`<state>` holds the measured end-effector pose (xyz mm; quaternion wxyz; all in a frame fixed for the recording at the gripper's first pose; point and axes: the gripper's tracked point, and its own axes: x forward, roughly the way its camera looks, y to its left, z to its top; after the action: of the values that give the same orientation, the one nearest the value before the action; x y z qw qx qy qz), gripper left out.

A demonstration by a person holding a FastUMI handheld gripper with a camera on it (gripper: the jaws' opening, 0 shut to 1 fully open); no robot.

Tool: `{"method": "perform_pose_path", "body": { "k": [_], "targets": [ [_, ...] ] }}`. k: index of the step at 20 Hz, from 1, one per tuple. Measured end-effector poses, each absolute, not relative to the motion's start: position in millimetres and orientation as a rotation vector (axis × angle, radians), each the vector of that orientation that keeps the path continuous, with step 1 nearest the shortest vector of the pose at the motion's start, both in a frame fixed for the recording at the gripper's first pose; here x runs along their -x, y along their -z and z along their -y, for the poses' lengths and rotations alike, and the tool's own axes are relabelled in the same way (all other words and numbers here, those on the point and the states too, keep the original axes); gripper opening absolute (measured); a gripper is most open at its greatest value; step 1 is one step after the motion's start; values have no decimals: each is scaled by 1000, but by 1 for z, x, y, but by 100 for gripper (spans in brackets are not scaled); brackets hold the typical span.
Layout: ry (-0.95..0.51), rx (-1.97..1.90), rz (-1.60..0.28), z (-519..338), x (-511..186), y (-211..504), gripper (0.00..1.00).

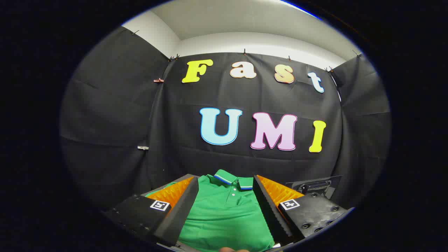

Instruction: Put the clothes into the washing machine and then close the washing machine lid.

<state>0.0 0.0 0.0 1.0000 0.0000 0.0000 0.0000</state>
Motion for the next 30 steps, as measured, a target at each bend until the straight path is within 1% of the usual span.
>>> {"method": "perform_pose_path", "body": {
  "k": [12, 16, 19, 23, 26, 30],
  "targets": [
    [-32, 14, -19, -9, -12, 2, 98],
    [-34, 14, -57, -9, -21, 13, 98],
    [-36, 4, -142, -7, -35, 35, 98],
    [11, 8, -242, 10, -69, 55, 98],
    [2, 25, -370, 14, -96, 82, 98],
    [21, -1, -581, 32, -115, 132, 98]
  ]
}}
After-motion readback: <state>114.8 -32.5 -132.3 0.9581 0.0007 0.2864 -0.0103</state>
